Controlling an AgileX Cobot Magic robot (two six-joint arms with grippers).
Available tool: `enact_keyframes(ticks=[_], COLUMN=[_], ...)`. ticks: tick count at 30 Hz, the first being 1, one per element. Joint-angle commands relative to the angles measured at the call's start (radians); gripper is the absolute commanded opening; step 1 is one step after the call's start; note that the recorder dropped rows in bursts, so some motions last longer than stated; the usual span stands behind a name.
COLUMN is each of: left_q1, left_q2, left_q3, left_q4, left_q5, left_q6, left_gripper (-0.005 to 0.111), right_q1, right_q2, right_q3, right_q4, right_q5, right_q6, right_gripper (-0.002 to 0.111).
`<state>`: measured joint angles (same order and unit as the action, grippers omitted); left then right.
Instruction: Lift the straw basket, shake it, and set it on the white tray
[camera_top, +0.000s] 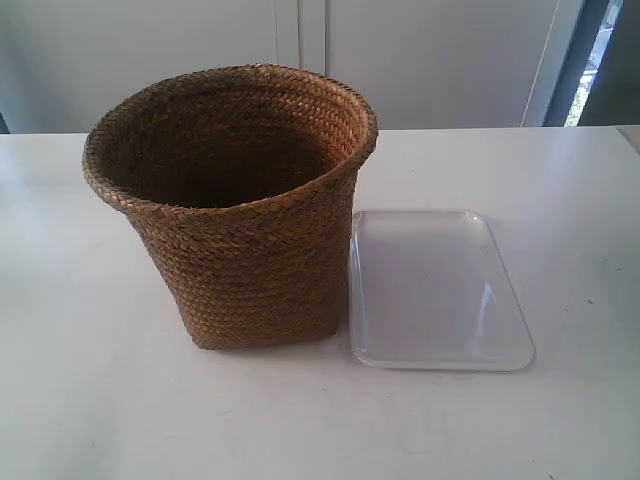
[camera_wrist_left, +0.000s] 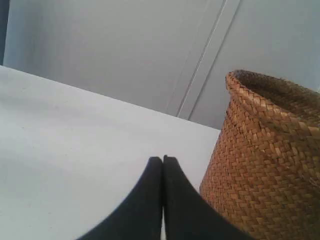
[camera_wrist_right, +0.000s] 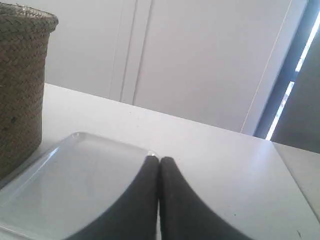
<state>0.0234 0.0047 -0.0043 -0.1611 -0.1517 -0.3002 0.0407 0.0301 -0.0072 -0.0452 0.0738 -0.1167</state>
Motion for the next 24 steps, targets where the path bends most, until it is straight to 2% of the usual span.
enact_keyframes(ticks=[1, 4, 9, 10, 14, 15, 17, 21, 23, 24], left_q1=[0.003, 0.003, 0.003, 0.003, 0.003, 0.003, 0.003, 0.003, 0.003, 0.003], left_q2=[-0.005, -0.005, -0.005, -0.005, -0.005, -0.005, -0.005, -0.005, -0.005, -0.005], left_q3=[0.004, 0.004, 0.004, 0.004, 0.004, 0.004, 0.004, 0.004, 0.004, 0.004], left_q4=[-0.013, -0.013, -0.013, -0.013, -0.013, -0.013, -0.013, -0.011, -0.009, -0.009], left_q5=[-0.032, -0.055, -0.035, -0.035, -0.038, -0.057, -0.067, -0.071, 0.010, 0.097], left_q6=[-0.033, -0.049, -0.221, -0.272, -0.425, -0.474, -0.512, -0.511, -0.511, -0.511], left_gripper=[0.000, 0.000, 0.000, 0.000, 0.000, 0.000, 0.000, 0.000, 0.000, 0.000], right_q1=[-0.010, -0.010, -0.010, -0.010, -0.010, -0.010, -0.010, -0.010, -0.010, -0.010], right_q2=[-0.004, -0.004, -0.004, -0.004, -0.004, -0.004, -0.004, -0.004, -0.004, -0.004], right_q3=[0.007, 0.007, 0.007, 0.007, 0.007, 0.007, 0.007, 0.007, 0.007, 0.007], right_q4=[-0.003, 0.036, 0.108, 0.108, 0.110, 0.176, 0.279, 0.277, 0.277, 0.277], right_q5=[-0.029, -0.140, -0.571, -0.639, -0.745, -0.790, -0.832, -0.717, -0.700, -0.649], right_q6=[-0.015, 0.090, 0.625, 0.680, 0.598, 0.574, 0.704, 0.705, 0.717, 0.789], right_gripper=[0.000, 0.000, 0.000, 0.000, 0.000, 0.000, 0.000, 0.000, 0.000, 0.000])
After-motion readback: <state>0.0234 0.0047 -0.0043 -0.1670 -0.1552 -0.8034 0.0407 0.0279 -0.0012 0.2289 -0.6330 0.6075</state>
